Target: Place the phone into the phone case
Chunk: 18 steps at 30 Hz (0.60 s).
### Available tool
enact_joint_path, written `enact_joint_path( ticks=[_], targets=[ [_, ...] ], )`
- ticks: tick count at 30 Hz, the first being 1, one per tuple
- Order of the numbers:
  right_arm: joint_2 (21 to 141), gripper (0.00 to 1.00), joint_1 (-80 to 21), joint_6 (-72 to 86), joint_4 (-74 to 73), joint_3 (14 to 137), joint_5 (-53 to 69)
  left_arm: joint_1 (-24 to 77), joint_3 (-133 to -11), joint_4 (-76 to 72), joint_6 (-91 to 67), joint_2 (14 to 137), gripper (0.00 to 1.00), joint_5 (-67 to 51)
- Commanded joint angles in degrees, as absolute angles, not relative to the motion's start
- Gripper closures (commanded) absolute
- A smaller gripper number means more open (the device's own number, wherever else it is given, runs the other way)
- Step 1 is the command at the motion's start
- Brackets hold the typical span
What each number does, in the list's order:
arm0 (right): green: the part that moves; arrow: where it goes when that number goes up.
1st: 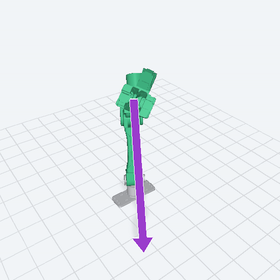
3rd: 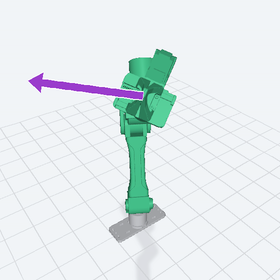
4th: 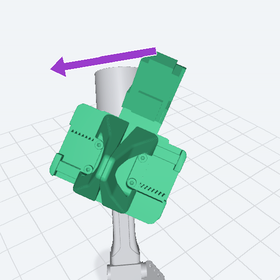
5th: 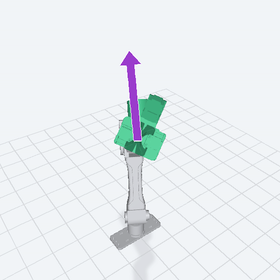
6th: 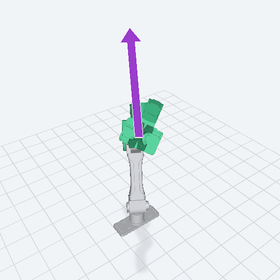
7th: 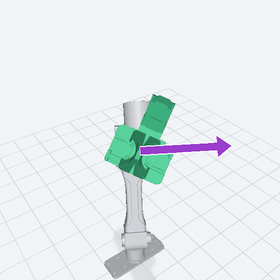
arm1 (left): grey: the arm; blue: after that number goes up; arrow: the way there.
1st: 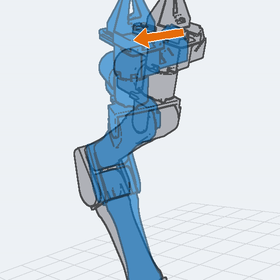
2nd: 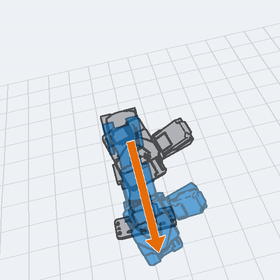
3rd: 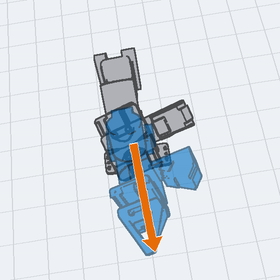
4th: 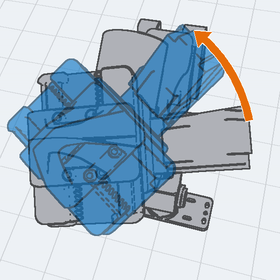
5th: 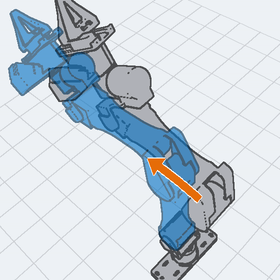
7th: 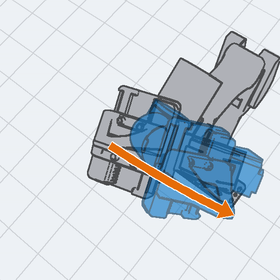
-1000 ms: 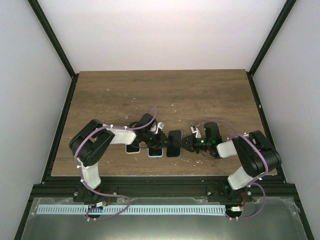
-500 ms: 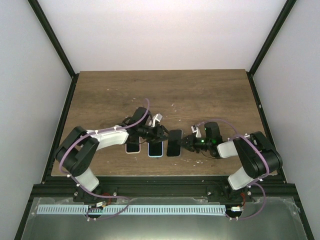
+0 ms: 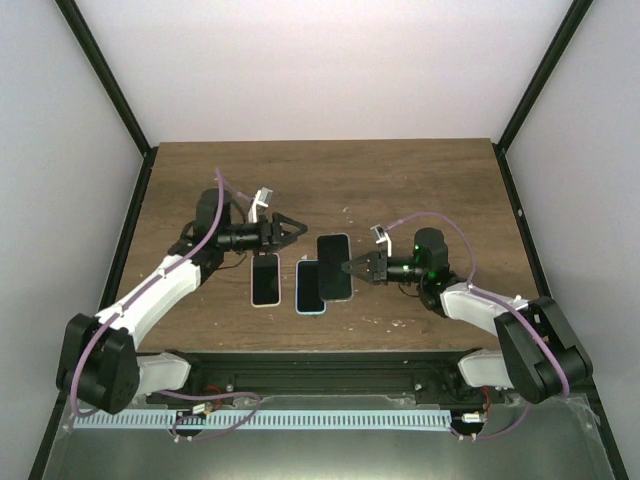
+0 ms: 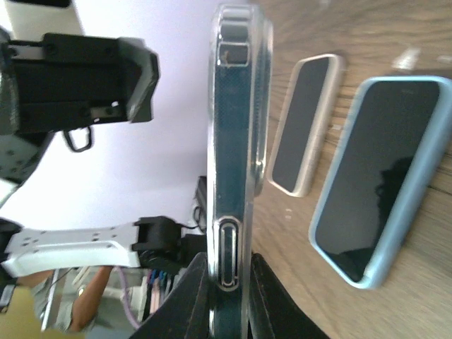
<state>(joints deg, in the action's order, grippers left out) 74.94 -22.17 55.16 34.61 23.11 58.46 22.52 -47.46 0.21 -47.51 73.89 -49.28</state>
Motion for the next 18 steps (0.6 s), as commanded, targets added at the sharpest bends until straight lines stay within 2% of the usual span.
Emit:
enact_joint_path(
  ticks=[1, 9, 18],
  targets=[
    [72.7, 0.95, -25.2, 61.6, 44.8, 27.5, 64.3, 21.3, -45.4, -3.3, -48.9, 69.8, 0.23, -57.7],
    [74.6, 0.94, -28.9, 74.9, 63.8, 29.4, 65.5, 21.3, -40.8, -19.0, -59.9, 66.3, 0.28, -63.1],
    [77.8, 0.93, -30.6, 83.1, 75.6, 29.4, 64.5, 21.3, -36.5, -38.0, -72.7, 66.1, 0.42, -64.3]
  ],
)
